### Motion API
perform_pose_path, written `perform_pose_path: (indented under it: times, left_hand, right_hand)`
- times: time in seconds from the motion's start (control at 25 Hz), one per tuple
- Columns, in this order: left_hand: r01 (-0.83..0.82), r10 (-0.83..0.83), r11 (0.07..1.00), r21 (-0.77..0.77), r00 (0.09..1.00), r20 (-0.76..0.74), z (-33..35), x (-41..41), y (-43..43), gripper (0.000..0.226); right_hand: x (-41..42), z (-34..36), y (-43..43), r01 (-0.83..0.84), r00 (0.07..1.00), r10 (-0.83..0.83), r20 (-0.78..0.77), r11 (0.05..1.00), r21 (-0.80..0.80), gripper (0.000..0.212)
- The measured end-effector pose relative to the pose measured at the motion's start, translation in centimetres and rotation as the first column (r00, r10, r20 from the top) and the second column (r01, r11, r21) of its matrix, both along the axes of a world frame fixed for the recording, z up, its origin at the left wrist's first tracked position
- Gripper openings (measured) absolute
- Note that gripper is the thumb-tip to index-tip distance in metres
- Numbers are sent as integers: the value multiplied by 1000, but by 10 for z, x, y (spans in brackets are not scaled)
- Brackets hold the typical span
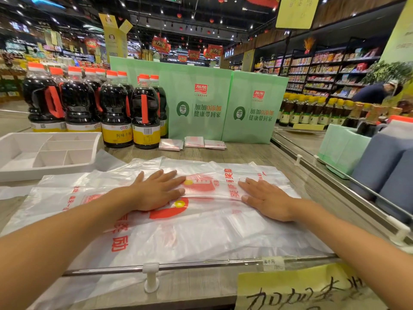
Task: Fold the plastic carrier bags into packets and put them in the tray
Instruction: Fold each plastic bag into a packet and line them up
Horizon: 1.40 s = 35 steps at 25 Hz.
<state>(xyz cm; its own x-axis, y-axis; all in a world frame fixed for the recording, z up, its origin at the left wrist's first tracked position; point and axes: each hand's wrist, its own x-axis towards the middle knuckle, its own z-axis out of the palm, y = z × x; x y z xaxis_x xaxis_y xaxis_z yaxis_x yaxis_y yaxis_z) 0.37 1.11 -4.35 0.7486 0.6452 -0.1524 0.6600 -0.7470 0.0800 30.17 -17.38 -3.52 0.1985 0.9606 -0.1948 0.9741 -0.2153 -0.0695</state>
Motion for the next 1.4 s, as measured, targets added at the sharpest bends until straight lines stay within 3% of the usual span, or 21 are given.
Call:
perform_pose_path:
  times: [0.12, 0.28, 0.4, 0.52, 0.64, 0.76, 0.84, 0.96, 1.04, 1.16, 1.4]
  left_hand:
    - [-24, 23, 999, -39, 999, -27, 5, -10, 7, 76]
    - [-17, 14, 999, -42, 998, -62, 7, -38, 20, 128]
    - [-31, 29, 999, -15, 996, -89, 6, -61, 31, 133]
    - [-40, 40, 999, -4, 996, -80, 2, -69, 36, 112]
    - [-60, 62, 997, 45, 997, -50, -2, -68, 33, 61]
    - [-61, 63, 997, 39, 997, -50, -1, -69, 30, 59]
    - [-66, 66, 998, 16, 998, 4, 1, -69, 29, 60]
    - [-40, 45, 999, -31, 984, 171, 14, -75, 19, 61]
    - [0, 9, 999, -37, 969, 247, 28, -83, 16, 68]
    - [30, -31, 1000, 9, 961, 276, 49, -101, 28, 66]
    - [17, -13, 1000, -11, 946, 325, 41, -136, 41, 62]
  right_hand:
    - [8, 1, -9, 76, 997, -77, -20, 997, -24, 57]
    - [20, -1, -12, 158, 987, -159, -10, 986, -58, 56]
    - [19, 2, -17, 180, 983, -181, -12, 982, -60, 57]
    - [25, 1, -16, 208, 977, -210, -27, 976, -59, 65]
    - [28, -1, -14, 138, 990, -135, 45, 988, -68, 110]
    - [31, -5, -14, 158, 987, -157, 35, 987, -36, 98]
    - [28, -3, -18, 150, 988, -150, 33, 989, -5, 102]
    - [6, 12, -24, 182, 983, -179, -42, 979, 91, 67]
    - [-9, 24, -20, 166, 986, -161, -41, 972, 170, 60]
    - [-53, 49, 6, 46, 997, -28, -78, 968, 248, 68]
    - [-177, 58, 79, -259, 956, 288, -56, 918, 302, 61]
